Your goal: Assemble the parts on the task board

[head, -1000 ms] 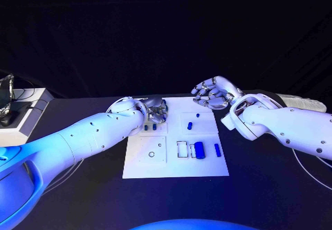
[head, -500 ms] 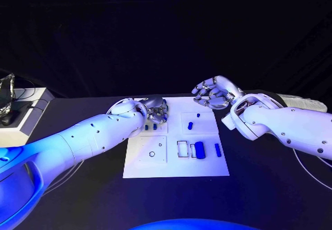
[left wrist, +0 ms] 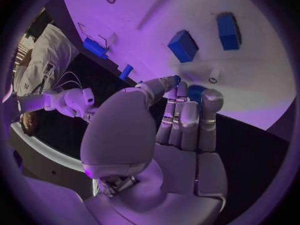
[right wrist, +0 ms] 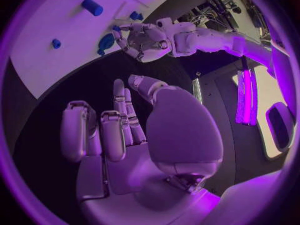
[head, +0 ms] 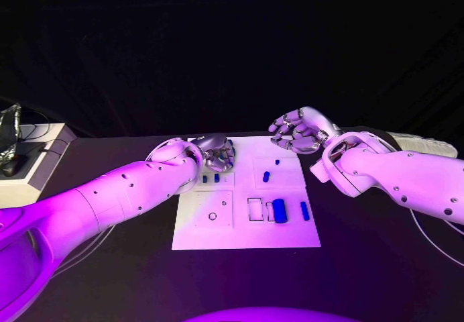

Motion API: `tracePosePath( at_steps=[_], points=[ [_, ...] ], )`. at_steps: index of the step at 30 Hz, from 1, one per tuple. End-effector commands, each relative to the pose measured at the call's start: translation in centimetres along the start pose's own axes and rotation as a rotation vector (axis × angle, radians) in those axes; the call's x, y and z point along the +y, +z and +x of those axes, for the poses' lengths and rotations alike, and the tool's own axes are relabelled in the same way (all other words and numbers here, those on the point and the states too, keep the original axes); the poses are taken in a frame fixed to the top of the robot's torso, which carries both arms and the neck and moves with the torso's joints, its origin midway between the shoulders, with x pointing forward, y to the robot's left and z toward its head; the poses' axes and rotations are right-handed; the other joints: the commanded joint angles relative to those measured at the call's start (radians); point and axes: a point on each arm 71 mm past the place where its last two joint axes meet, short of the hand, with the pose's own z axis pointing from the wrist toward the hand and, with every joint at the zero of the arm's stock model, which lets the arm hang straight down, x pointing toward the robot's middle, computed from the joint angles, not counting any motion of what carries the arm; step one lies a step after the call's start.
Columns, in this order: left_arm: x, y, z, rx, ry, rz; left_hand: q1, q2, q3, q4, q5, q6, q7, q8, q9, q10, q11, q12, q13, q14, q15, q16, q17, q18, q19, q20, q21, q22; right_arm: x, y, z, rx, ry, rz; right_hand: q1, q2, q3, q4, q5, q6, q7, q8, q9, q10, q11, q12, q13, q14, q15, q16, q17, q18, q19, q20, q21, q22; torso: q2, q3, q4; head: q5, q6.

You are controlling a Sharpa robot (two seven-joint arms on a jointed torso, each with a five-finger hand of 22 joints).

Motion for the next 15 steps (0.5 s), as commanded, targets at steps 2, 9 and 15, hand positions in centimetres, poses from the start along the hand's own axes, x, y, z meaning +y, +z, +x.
tracePosePath(
  at_steps=[2, 9, 15],
  points=[
    [-0.1, -0.4, -0.5, -0.016, -0.037, 0.014, 0.001, 0.009, 0.006, 0.0, 0.002, 0.009, 0.001, 0.003, 0.001, 0.007, 0.003, -0.005, 0.001, 0.007, -0.001, 0.006, 0.0, -0.019, 0.007, -0.001, 0.006, 0.001, 0.1, 0.0, -0.1, 0.0, -0.004, -0.014, -0.003, -0.003, 0.0, 0.007, 0.001, -0.001, 0.003, -0.004, 0.001, 0.003, 0.0, -0.003, -0.001, 0.063, 0.007, -0.002, 0.064, -0.002, 0.032, 0.005, -0.004, 0.161, -0.002, -0.0004, 0.0008, 0.0, -0.001],
    [0.9, -1.7, -1.8, -0.012, -0.067, -0.003, 0.0, 0.008, 0.007, 0.0, 0.002, 0.009, 0.002, 0.002, 0.001, 0.007, 0.003, -0.006, 0.001, 0.008, -0.002, 0.006, 0.0, -0.02, 0.009, -0.002, 0.007, 0.002, -0.1, -0.1, -0.3, -0.004, -0.007, -0.008, -0.003, -0.003, 0.0, 0.007, 0.001, -0.001, 0.003, -0.004, 0.001, 0.003, 0.0, -0.003, -0.001, 0.063, 0.007, -0.002, 0.064, -0.002, 0.032, 0.005, -0.004, 0.161, -0.003, 0.0, 0.0037, 0.0, 0.0],
    [1.9, -2.8, -2.7, -0.021, -0.074, -0.018, -0.001, 0.007, 0.007, 0.0, 0.002, 0.009, 0.002, 0.002, 0.001, 0.007, 0.003, -0.008, 0.001, 0.008, -0.001, 0.006, 0.0, -0.019, 0.008, -0.002, 0.007, 0.002, -0.3, -0.2, -0.4, -0.006, -0.008, -0.005, -0.003, -0.003, 0.0, 0.007, 0.001, -0.001, 0.003, -0.004, 0.001, 0.003, 0.0, -0.003, -0.001, 0.063, 0.007, -0.002, 0.064, -0.002, 0.032, 0.005, -0.004, 0.161, -0.006, -0.0025, 0.0092, -0.003, -0.003]
  ],
)
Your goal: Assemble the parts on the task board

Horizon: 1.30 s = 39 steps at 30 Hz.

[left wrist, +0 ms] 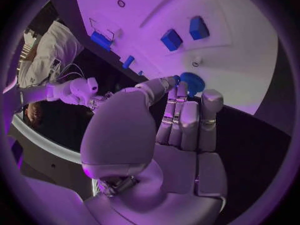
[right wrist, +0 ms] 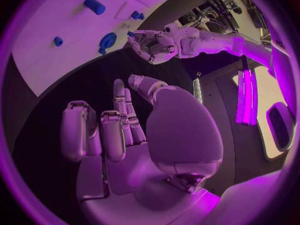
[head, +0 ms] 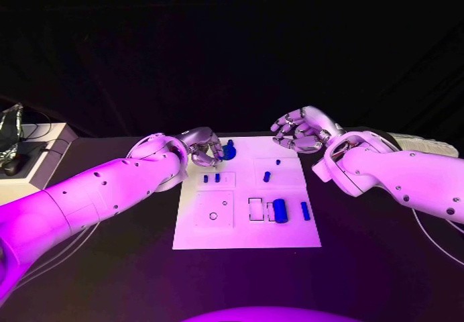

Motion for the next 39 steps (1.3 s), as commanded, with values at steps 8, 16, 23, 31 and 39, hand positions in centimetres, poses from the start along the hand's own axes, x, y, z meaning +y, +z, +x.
tracePosePath(
  at_steps=[8, 16, 23, 31, 39],
  points=[
    [1.0, -0.8, -0.5, 0.009, -0.011, -0.023, -0.001, 0.007, 0.007, 0.0, 0.002, 0.006, -0.002, 0.002, 0.001, 0.004, 0.0, -0.004, 0.002, 0.009, -0.001, 0.006, 0.0, -0.02, 0.009, -0.002, 0.004, 0.001, 0.0, 0.0, -0.1, -0.001, -0.005, -0.013, -0.003, -0.003, -0.001, 0.007, 0.001, 0.0, 0.004, -0.004, 0.002, 0.002, -0.001, -0.003, -0.001, 0.063, 0.007, -0.002, 0.064, -0.002, 0.032, 0.005, -0.004, 0.161, 0.0, -0.0016, 0.0012, 0.003, -0.002],
    [1.8, -0.8, -0.5, 0.008, 0.002, -0.041, -0.001, 0.008, 0.008, 0.0, 0.002, 0.006, -0.002, 0.001, 0.001, 0.004, 0.0, -0.005, 0.001, 0.01, -0.001, 0.007, 0.001, -0.02, 0.009, -0.002, 0.004, 0.001, 0.1, 0.0, 0.0, 0.0, -0.005, -0.014, -0.003, -0.003, -0.001, 0.007, 0.001, 0.0, 0.004, -0.004, 0.002, 0.002, -0.001, -0.003, -0.001, 0.063, 0.007, -0.002, 0.064, -0.002, 0.032, 0.005, -0.004, 0.161, 0.001, -0.0003, -0.0003, 0.007, -0.002],
    [1.9, -0.6, -0.2, 0.018, 0.002, -0.047, -0.001, 0.008, 0.009, -0.001, 0.002, 0.006, -0.002, 0.001, 0.001, 0.005, 0.0, -0.006, 0.001, 0.009, -0.001, 0.006, -0.001, -0.02, 0.01, -0.002, 0.005, 0.002, 0.1, 0.0, 0.0, 0.0, -0.004, -0.015, -0.003, -0.003, -0.001, 0.007, 0.001, 0.0, 0.004, -0.004, 0.002, 0.002, -0.001, -0.003, -0.001, 0.063, 0.007, -0.002, 0.064, -0.002, 0.032, 0.005, -0.004, 0.161, 0.001, 0.0013, -0.0001, 0.009, -0.005],
    [2.0, -0.5, 0.2, 0.029, -0.001, -0.049, -0.002, 0.007, 0.009, -0.001, 0.002, 0.007, -0.001, 0.0, 0.001, 0.005, 0.0, -0.007, 0.001, 0.01, -0.001, 0.006, 0.001, -0.02, 0.01, -0.002, 0.005, 0.002, 0.1, 0.0, 0.0, 0.0, -0.004, -0.016, -0.003, -0.003, -0.001, 0.007, 0.001, 0.0, 0.004, -0.004, 0.002, 0.002, -0.001, -0.003, -0.001, 0.063, 0.007, -0.002, 0.064, -0.002, 0.032, 0.005, -0.004, 0.161, 0.001, 0.0016, -0.001, 0.011, -0.006],
    [1.9, -0.5, 0.4, 0.04, -0.006, -0.049, -0.002, 0.007, 0.009, -0.001, 0.002, 0.007, -0.001, 0.0, 0.001, 0.005, 0.0, -0.007, 0.001, 0.01, -0.001, 0.006, 0.001, -0.02, 0.01, -0.002, 0.005, 0.002, 0.1, 0.0, 0.0, 0.0, -0.004, -0.016, -0.002, -0.003, -0.001, 0.006, 0.002, -0.001, 0.003, -0.005, 0.002, 0.006, -0.001, -0.007, -0.007, 0.063, 0.007, -0.001, 0.064, -0.002, 0.032, 0.005, -0.006, 0.161, 0.001, 0.0011, -0.0002, 0.01, -0.007]
  ],
)
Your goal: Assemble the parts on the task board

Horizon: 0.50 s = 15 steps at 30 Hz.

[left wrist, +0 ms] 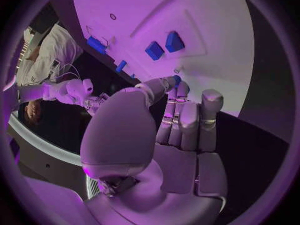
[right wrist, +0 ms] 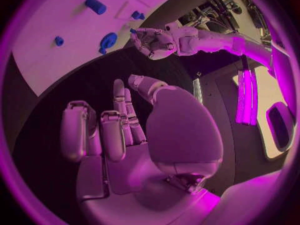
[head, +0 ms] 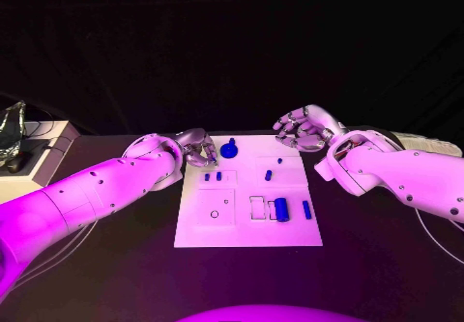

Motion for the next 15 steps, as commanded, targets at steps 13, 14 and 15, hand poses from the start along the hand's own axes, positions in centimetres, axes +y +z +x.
tracePosePath(
  at_steps=[13, 14, 15],
  points=[
    [-0.13, 0.0, 0.33, 0.025, -0.009, 0.006, -0.003, 0.007, 0.004, -0.001, 0.002, 0.007, -0.001, 0.0, 0.001, 0.005, 0.0, -0.008, 0.001, 0.007, 0.002, 0.007, 0.002, -0.02, 0.006, 0.001, 0.005, 0.001, 0.2, 0.03, 0.06, 0.002, -0.003, -0.017, -0.002, -0.003, -0.001, 0.006, 0.002, 0.001, 0.005, -0.005, 0.001, 0.006, -0.002, -0.003, -0.001, 0.063, 0.007, -0.001, 0.064, -0.002, 0.032, 0.005, -0.006, 0.162, 0.0, -0.0009, 0.0009, 0.0, 0.0],
    [-0.13, 0.0, 0.35, 0.025, -0.009, 0.005, -0.003, 0.007, 0.005, -0.001, 0.002, 0.006, -0.001, -0.001, 0.001, 0.005, 0.0, -0.01, 0.001, 0.007, 0.002, 0.006, 0.001, -0.02, 0.006, 0.001, 0.006, 0.002, 0.2, 0.03, 0.06, 0.002, -0.003, -0.017, -0.002, -0.003, -0.001, 0.006, 0.002, 0.001, 0.005, -0.005, 0.001, 0.006, -0.002, -0.003, -0.001, 0.063, 0.007, -0.001, 0.064, -0.002, 0.032, 0.005, -0.006, 0.162, 0.0, -0.0009, 0.0009, 0.0, 0.0],
    [-0.13, 0.01, 0.37, 0.026, -0.009, 0.005, -0.003, 0.007, 0.005, -0.001, 0.002, 0.006, -0.001, -0.001, 0.001, 0.005, 0.0, -0.01, 0.001, 0.007, 0.002, 0.006, 0.001, -0.02, 0.006, 0.001, 0.006, 0.002, 0.2, 0.03, 0.06, 0.002, -0.003, -0.017, -0.002, -0.003, -0.001, 0.006, 0.002, 0.001, 0.005, -0.005, 0.001, 0.006, -0.002, -0.003, -0.001, 0.063, 0.007, -0.001, 0.064, -0.002, 0.032, 0.005, -0.006, 0.162, 0.0, -0.0008, 0.0008, 0.001, 0.0]
  ],
)
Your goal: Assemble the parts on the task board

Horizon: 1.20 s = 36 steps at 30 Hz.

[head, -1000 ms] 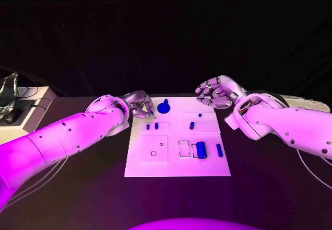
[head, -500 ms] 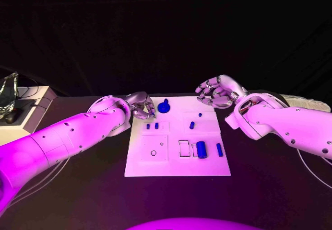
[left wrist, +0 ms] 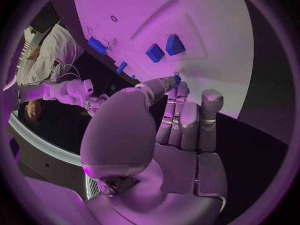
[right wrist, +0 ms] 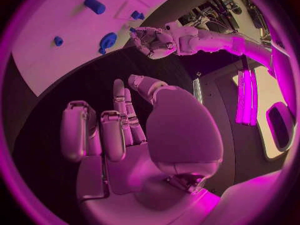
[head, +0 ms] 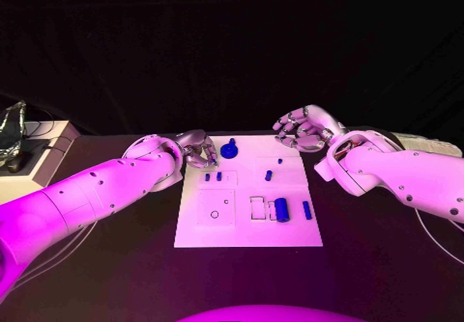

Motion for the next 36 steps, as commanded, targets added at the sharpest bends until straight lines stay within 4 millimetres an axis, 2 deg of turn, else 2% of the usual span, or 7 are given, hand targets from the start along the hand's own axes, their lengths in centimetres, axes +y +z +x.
tracePosePath(
  at_steps=[1, 36],
  points=[
    [-0.18, 0.06, 0.18, 0.014, -0.007, 0.006, -0.003, 0.007, 0.005, -0.001, 0.002, 0.006, -0.001, -0.001, 0.001, 0.005, 0.0, -0.004, 0.001, 0.007, 0.002, 0.006, 0.0, -0.02, 0.006, 0.001, 0.006, 0.002, 0.17, 0.02, 0.03, 0.002, -0.003, -0.016, -0.002, -0.003, -0.001, 0.006, 0.002, 0.001, 0.005, -0.005, 0.001, 0.006, -0.002, -0.003, -0.001, 0.063, 0.007, -0.001, 0.064, -0.002, 0.032, 0.005, -0.006, 0.162, 0.001, 0.0002, -0.0002, 0.0, -0.001],
    [-0.16, 0.34, 0.85, 0.032, 0.003, -0.007, -0.003, 0.008, 0.008, -0.002, 0.002, 0.005, -0.001, -0.003, 0.001, 0.006, 0.001, -0.008, 0.001, 0.006, 0.003, 0.005, -0.004, -0.019, 0.003, 0.001, 0.004, -0.002, 0.24, 0.02, 0.08, 0.002, -0.002, -0.018, -0.002, -0.003, -0.001, 0.006, 0.002, 0.001, 0.005, -0.005, 0.001, 0.006, -0.002, -0.003, -0.001, 0.063, 0.007, -0.001, 0.064, -0.002, 0.032, 0.005, -0.006, 0.162, 0.001, 0.0, -0.0006, 0.001, -0.006]
  ],
)
